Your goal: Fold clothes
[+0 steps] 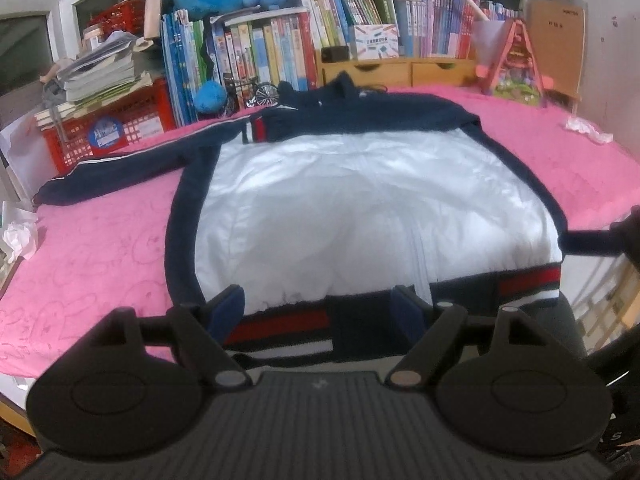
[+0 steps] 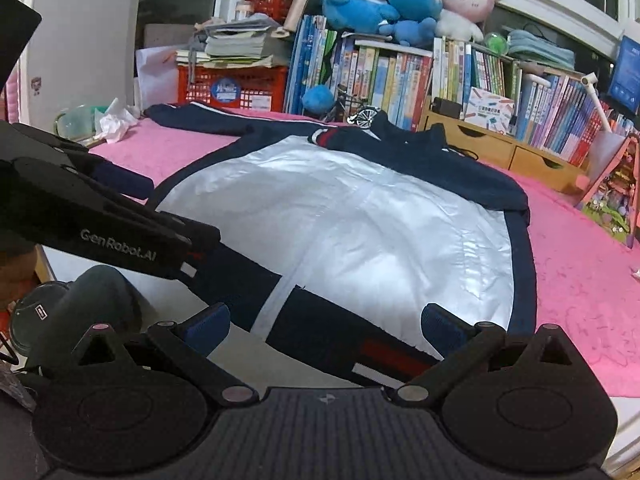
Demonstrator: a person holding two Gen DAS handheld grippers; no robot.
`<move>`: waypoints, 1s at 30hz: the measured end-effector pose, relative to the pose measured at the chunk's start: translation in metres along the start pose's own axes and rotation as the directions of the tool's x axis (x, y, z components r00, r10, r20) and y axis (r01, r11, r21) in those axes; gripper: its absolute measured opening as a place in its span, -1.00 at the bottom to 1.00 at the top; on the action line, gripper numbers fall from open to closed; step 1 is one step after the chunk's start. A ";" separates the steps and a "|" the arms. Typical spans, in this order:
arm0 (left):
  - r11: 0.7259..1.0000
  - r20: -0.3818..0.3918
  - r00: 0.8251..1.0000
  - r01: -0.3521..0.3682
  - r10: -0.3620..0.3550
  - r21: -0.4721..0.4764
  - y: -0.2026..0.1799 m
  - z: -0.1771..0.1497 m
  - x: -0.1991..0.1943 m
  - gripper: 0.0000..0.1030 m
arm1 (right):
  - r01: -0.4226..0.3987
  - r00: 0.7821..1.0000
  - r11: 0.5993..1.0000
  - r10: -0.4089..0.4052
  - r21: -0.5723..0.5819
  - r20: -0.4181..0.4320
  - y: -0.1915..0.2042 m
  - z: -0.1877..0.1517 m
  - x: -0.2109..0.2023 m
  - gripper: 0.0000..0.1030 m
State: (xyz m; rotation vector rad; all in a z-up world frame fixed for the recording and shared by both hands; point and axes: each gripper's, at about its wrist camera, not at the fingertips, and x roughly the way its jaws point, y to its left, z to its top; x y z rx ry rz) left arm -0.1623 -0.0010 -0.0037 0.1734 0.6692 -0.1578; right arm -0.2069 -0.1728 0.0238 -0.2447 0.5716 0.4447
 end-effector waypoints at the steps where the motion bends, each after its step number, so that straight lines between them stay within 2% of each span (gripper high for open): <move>1: 1.000 -0.001 1.000 0.000 0.000 0.004 0.000 0.000 0.000 0.56 | -0.001 1.000 1.000 0.001 0.004 -0.003 0.000 -0.001 0.000 1.00; 19: 1.000 -0.025 1.000 0.015 -0.014 0.028 -0.004 -0.003 0.003 0.61 | 0.026 0.998 0.996 -0.022 0.085 -0.055 -0.006 -0.007 0.008 1.00; 30: 0.999 -0.028 0.999 0.017 -0.016 0.037 -0.004 -0.003 0.003 0.61 | 0.031 0.997 0.995 -0.025 0.094 -0.067 -0.005 -0.008 0.010 1.00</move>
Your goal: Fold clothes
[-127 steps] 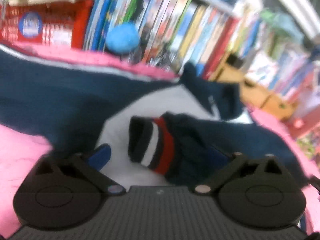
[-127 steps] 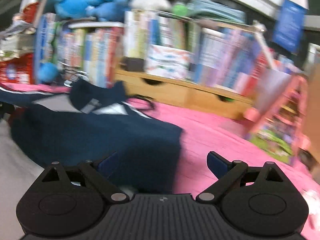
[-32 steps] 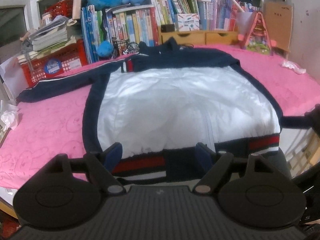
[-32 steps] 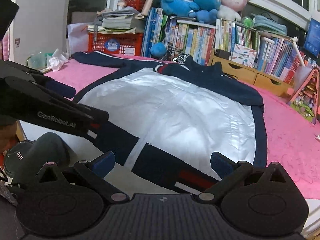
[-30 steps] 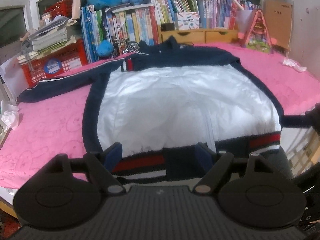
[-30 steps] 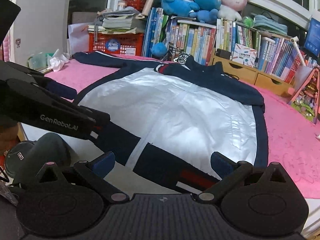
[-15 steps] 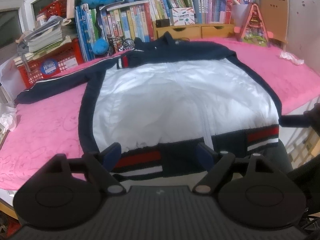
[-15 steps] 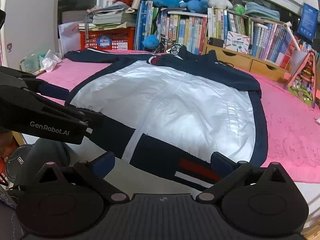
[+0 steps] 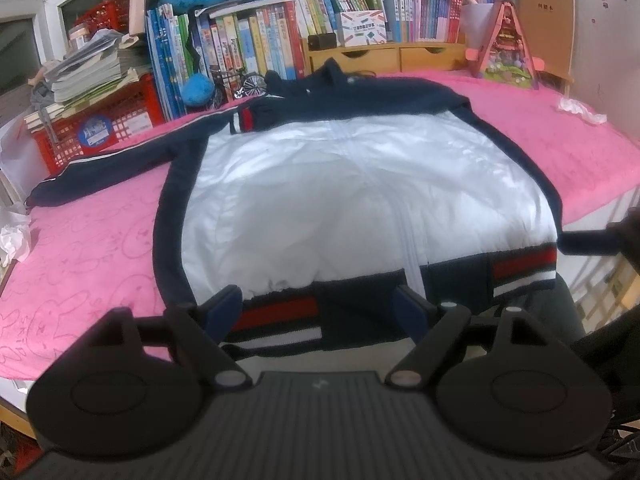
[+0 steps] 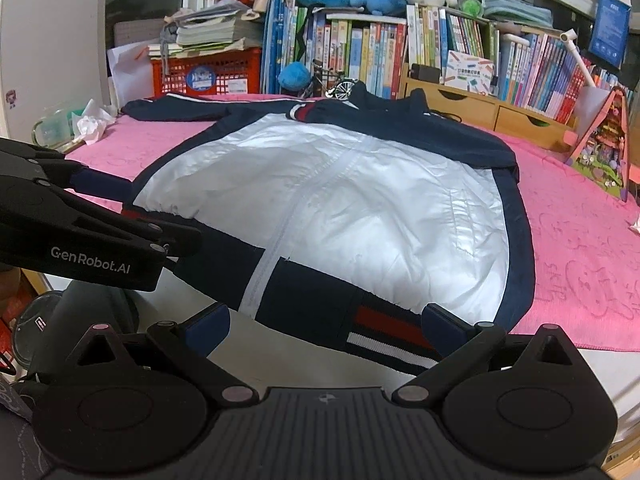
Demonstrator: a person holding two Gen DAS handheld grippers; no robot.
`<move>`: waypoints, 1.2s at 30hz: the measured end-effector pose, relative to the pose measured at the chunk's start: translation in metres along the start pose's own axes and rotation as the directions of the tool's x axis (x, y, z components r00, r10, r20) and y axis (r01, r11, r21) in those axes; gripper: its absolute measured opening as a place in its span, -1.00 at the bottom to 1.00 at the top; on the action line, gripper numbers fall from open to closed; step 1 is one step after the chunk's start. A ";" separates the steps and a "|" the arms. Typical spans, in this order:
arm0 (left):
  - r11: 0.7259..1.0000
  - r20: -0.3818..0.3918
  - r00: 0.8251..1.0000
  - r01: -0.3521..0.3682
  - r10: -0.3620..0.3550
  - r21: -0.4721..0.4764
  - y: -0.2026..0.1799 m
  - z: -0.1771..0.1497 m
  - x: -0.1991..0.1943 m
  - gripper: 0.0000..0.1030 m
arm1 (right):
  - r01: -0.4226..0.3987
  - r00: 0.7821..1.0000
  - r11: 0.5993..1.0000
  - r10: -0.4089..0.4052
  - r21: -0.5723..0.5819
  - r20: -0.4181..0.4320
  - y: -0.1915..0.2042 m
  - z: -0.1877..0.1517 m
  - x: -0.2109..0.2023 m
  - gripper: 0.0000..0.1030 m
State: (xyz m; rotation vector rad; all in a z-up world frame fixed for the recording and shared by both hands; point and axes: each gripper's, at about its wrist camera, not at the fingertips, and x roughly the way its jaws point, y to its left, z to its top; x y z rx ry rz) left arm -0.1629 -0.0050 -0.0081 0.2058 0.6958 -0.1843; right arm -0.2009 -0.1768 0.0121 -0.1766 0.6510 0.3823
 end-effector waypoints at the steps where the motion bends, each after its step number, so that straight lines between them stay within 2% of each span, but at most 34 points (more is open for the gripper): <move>1: 1.000 -0.001 1.000 0.000 0.000 0.001 0.000 0.000 0.000 0.61 | 0.000 1.000 1.000 0.000 0.000 -0.001 0.000 0.000 0.000 1.00; 9: 1.000 -0.002 1.000 -0.002 0.002 0.003 -0.003 0.000 0.001 0.62 | 0.003 1.000 1.000 -0.002 0.007 -0.007 0.000 -0.001 0.001 1.00; 12: 0.999 0.016 0.999 0.040 -0.039 -0.028 0.008 0.004 0.003 0.62 | -0.002 1.000 1.000 0.002 -0.006 0.006 -0.001 0.003 0.002 1.00; 15: 0.988 0.056 0.994 0.099 -0.093 -0.116 0.042 0.017 0.011 0.62 | -0.010 0.997 1.000 0.013 -0.029 0.080 -0.006 0.023 0.009 1.00; 16: 0.985 0.069 0.995 0.087 -0.077 -0.149 0.058 0.024 0.015 0.62 | -0.013 0.994 1.000 0.016 -0.029 0.106 -0.009 0.032 0.013 1.00; 19: 0.966 0.083 0.995 -0.023 0.046 -0.259 0.115 0.045 0.036 0.62 | -0.006 0.983 0.999 -0.002 0.042 0.183 -0.020 0.064 0.037 1.00; 21: 0.931 0.067 0.991 -0.086 0.117 -0.354 0.157 0.055 0.054 0.62 | -0.023 0.972 0.995 0.000 0.094 0.234 -0.032 0.084 0.056 1.00; 22: 0.905 0.056 0.988 -0.109 0.144 -0.410 0.178 0.059 0.065 0.62 | -0.030 0.969 0.993 0.001 0.115 0.249 -0.038 0.093 0.066 1.00; 25: 0.806 0.021 0.978 -0.158 0.207 -0.570 0.241 0.067 0.101 0.62 | -0.037 0.966 0.992 0.005 0.118 0.260 -0.048 0.114 0.096 1.00; 27: 0.738 -0.015 0.965 -0.209 0.261 -0.642 0.284 0.073 0.126 0.62 | -0.007 0.967 0.996 -0.015 0.085 0.255 -0.050 0.122 0.116 1.00; 29: 0.690 -0.064 0.942 -0.286 0.328 -0.665 0.321 0.081 0.154 0.62 | 0.044 0.968 0.998 -0.056 0.055 0.244 -0.049 0.127 0.138 1.00; 31: 0.655 -0.098 0.921 -0.340 0.376 -0.675 0.351 0.088 0.180 0.61 | 0.084 0.968 0.995 -0.092 0.045 0.232 -0.049 0.129 0.158 1.00; 34: 0.610 -0.131 0.899 -0.384 0.417 -0.693 0.397 0.100 0.219 0.51 | 0.090 0.982 0.994 -0.098 0.055 0.161 -0.051 0.130 0.183 1.00; 36: 0.561 -0.169 0.888 -0.407 0.427 -0.721 0.428 0.100 0.239 0.38 | 0.079 0.991 0.994 -0.086 0.074 0.101 -0.055 0.130 0.196 1.00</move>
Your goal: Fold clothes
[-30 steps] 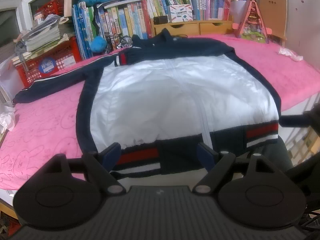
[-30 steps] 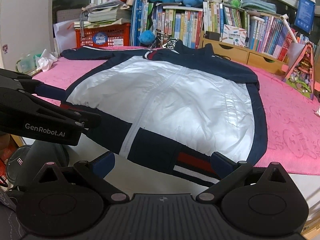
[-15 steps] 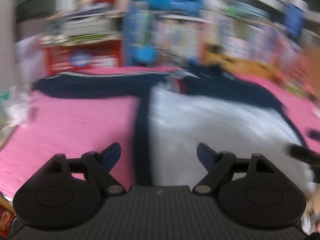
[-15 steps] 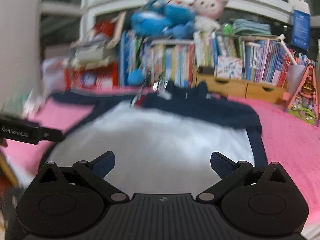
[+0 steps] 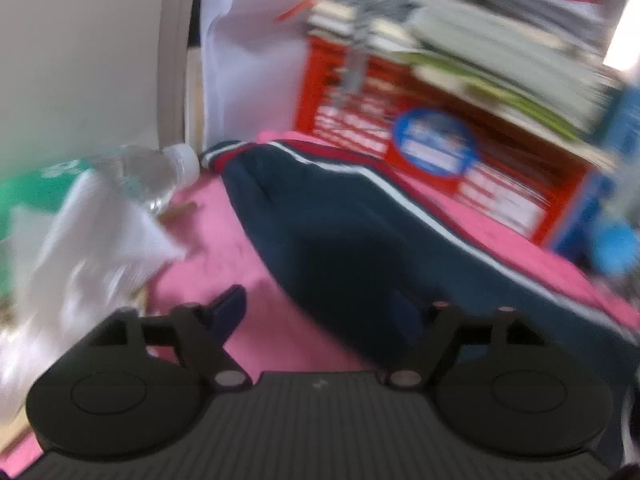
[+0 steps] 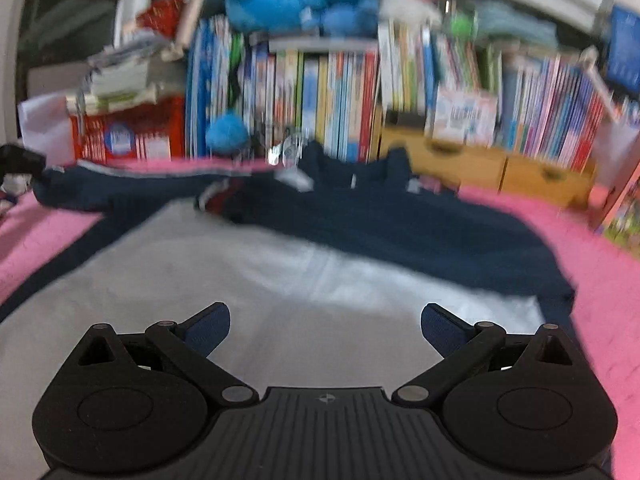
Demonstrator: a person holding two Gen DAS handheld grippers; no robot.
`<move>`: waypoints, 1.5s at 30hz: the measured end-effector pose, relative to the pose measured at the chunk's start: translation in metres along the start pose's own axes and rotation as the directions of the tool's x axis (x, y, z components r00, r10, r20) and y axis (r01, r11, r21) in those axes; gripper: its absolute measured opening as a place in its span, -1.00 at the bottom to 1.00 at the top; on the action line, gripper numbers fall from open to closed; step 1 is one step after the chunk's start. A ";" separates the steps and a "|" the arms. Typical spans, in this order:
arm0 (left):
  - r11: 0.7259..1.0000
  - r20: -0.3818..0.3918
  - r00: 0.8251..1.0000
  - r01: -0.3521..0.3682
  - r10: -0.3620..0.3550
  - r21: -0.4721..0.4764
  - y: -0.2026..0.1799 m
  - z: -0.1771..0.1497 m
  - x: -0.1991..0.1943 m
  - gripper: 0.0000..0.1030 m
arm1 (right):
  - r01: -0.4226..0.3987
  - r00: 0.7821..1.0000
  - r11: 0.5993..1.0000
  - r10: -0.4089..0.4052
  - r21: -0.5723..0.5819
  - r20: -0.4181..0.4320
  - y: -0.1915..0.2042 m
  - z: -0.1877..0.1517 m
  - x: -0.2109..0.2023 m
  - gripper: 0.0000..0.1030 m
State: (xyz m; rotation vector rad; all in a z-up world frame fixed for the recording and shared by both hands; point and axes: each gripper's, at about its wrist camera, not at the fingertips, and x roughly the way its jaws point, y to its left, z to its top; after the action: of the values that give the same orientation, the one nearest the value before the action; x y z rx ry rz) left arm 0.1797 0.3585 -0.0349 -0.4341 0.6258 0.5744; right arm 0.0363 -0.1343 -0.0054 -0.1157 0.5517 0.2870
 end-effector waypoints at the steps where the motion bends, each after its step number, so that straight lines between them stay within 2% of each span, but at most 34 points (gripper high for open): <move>1: 1.000 -0.001 1.000 -0.017 0.017 -0.021 0.004 0.007 0.013 0.36 | 0.000 1.000 1.000 0.000 0.016 -0.021 -0.002 -0.002 0.003 1.00; 2: 0.999 0.005 0.999 -0.034 0.034 -0.039 0.007 0.013 0.023 0.32 | 0.000 0.999 0.999 0.002 0.032 -0.036 -0.004 -0.004 0.006 1.00; 3: 0.998 0.018 0.999 -0.051 0.052 -0.046 0.010 0.018 0.031 0.16 | -0.005 0.999 0.999 0.008 0.048 -0.049 -0.006 -0.005 0.007 1.00; 5: 0.995 0.026 0.996 -0.088 0.089 -0.038 0.010 0.024 0.041 0.00 | -0.014 0.997 0.997 0.019 0.071 -0.070 -0.009 -0.007 0.009 1.00; 6: 0.994 0.030 0.994 -0.105 0.106 -0.031 0.009 0.025 0.043 -0.22 | -0.020 0.996 0.997 0.026 0.077 -0.085 -0.011 -0.007 0.012 1.00; 7: 0.992 0.033 0.992 -0.123 0.124 -0.024 0.008 0.026 0.045 -0.35 | -0.024 0.995 0.996 0.032 0.080 -0.097 -0.011 -0.007 0.014 1.00; 8: 0.991 0.036 0.990 -0.133 0.133 -0.026 0.007 0.026 0.045 -0.65 | -0.024 0.994 0.997 0.032 0.080 -0.101 -0.011 -0.007 0.015 1.00; 9: 0.991 0.052 0.990 -0.129 0.131 -0.034 0.006 0.026 0.042 -0.83 | -0.023 0.994 0.997 0.031 0.078 -0.103 -0.010 -0.007 0.015 1.00; 11: 0.992 0.102 0.988 -0.115 0.120 -0.051 0.001 0.025 0.034 -0.92 | -0.025 0.994 0.997 0.034 0.080 -0.104 -0.010 -0.008 0.016 1.00; 14: 0.995 0.194 0.976 -0.090 0.098 -0.050 -0.012 0.022 0.014 -0.95 | -0.031 0.994 0.996 0.040 0.087 -0.103 -0.012 -0.006 0.016 1.00; 16: 0.999 0.299 0.954 -0.011 0.001 0.032 -0.037 0.011 -0.024 -0.95 | -0.037 0.994 0.995 0.046 0.096 -0.099 -0.013 -0.006 0.015 1.00; 17: 0.996 0.347 0.936 0.034 -0.059 0.079 -0.050 0.005 -0.045 -0.95 | -0.041 0.994 0.994 0.050 0.101 -0.097 -0.014 -0.006 0.014 1.00; 18: 0.986 0.391 0.909 0.095 -0.143 0.140 -0.068 -0.005 -0.070 -0.95 | -0.045 0.994 0.993 0.056 0.108 -0.094 -0.015 -0.006 0.014 1.00; 20: 0.931 0.441 0.838 0.194 -0.321 0.310 -0.111 -0.034 -0.122 -0.94 | -0.059 0.994 0.990 0.070 0.130 -0.084 -0.019 -0.006 0.012 1.00; 21: 0.893 0.437 0.805 0.234 -0.400 0.385 -0.132 -0.049 -0.142 -0.92 | -0.066 0.994 0.988 0.078 0.141 -0.079 -0.020 -0.006 0.012 1.00; 22: 0.843 0.398 0.781 0.287 -0.481 0.454 -0.154 -0.065 -0.156 -0.91 | -0.075 0.994 0.985 0.087 0.154 -0.073 -0.023 -0.007 0.011 1.00; 24: 0.726 0.201 0.777 0.414 -0.596 0.550 -0.199 -0.098 -0.169 -0.80 | -0.094 0.993 0.978 0.106 0.184 -0.059 -0.028 -0.007 0.010 1.00; 25: 0.659 0.061 0.777 0.487 -0.627 0.573 -0.222 -0.115 -0.167 -0.79 | -0.103 0.992 0.975 0.116 0.199 -0.051 -0.030 -0.007 0.010 1.00; 26: 0.609 -0.072 0.770 0.555 -0.634 0.567 -0.239 -0.130 -0.161 -0.78 | -0.114 0.991 0.969 0.126 0.218 -0.042 -0.034 -0.007 0.009 1.00; 27: 0.574 -0.182 0.754 0.612 -0.631 0.544 -0.250 -0.145 -0.154 -0.78 | -0.127 0.990 0.961 0.139 0.245 -0.029 -0.038 -0.008 0.007 1.00; 28: 0.548 -0.265 0.730 0.660 -0.630 0.514 -0.256 -0.157 -0.150 -0.78 | -0.141 0.988 0.952 0.150 0.272 -0.016 -0.043 -0.009 0.005 1.00; 29: 0.524 -0.286 0.709 0.682 -0.644 0.509 -0.252 -0.165 -0.152 -0.78 | -0.154 0.987 0.942 0.162 0.298 -0.002 -0.048 -0.010 0.004 1.00; 31: 0.473 -0.267 0.676 0.695 -0.687 0.541 -0.237 -0.173 -0.164 -0.66 | -0.164 0.985 0.925 0.169 0.342 0.015 -0.057 -0.008 -0.001 1.00; 32: 0.461 -0.253 0.666 0.694 -0.701 0.553 -0.226 -0.172 -0.168 -0.54 | -0.168 0.985 0.919 0.173 0.356 0.018 -0.063 -0.005 -0.003 1.00; 33: 0.459 -0.234 0.663 0.690 -0.711 0.560 -0.213 -0.167 -0.172 -0.42 | -0.173 0.984 0.913 0.178 0.368 0.021 -0.068 -0.001 -0.005 1.00; 35: 0.455 -0.196 0.655 0.679 -0.730 0.576 -0.187 -0.157 -0.178 -0.39 | -0.194 0.980 0.914 0.198 0.356 0.024 -0.073 0.018 -0.002 1.00; 36: 0.476 -0.171 0.667 0.665 -0.725 0.575 -0.175 -0.151 -0.179 -0.36 | -0.204 0.978 0.918 0.208 0.341 0.025 -0.073 0.029 0.001 1.00; 37: 0.513 -0.140 0.691 0.643 -0.709 0.568 -0.163 -0.145 -0.177 -0.33 | -0.209 0.977 0.928 0.212 0.308 0.024 -0.069 0.042 0.005 1.00; 39: 0.590 -0.080 0.741 0.591 -0.667 0.551 -0.140 -0.132 -0.172 -0.29 | -0.199 0.980 0.967 0.198 0.159 0.022 -0.045 0.069 0.021 1.00; 40: 0.628 -0.054 0.768 0.560 -0.638 0.540 -0.129 -0.128 -0.167 -0.29 | -0.192 0.981 0.979 0.190 0.062 0.036 -0.026 0.079 0.031 1.00; 41: 0.658 -0.039 0.787 0.540 -0.615 0.525 -0.118 -0.124 -0.164 -0.29 | -0.182 0.982 0.983 0.183 -0.036 0.051 -0.007 0.089 0.041 1.00; 43: 0.702 -0.035 0.812 0.525 -0.583 0.481 -0.098 -0.119 -0.155 -0.29 | -0.127 0.985 0.960 0.151 -0.249 0.080 0.038 0.103 0.068 1.00; 45: 0.721 -0.027 0.819 0.520 -0.574 0.458 -0.081 -0.117 -0.152 -0.29 | -0.060 0.989 0.901 0.111 -0.429 0.095 0.081 0.106 0.098 0.98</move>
State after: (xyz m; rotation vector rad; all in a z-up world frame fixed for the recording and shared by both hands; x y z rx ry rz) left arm 0.0792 0.1788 -0.0045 -0.1273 0.4621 -0.1279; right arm 0.1444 -0.0142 0.0299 -0.4978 0.3695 0.4959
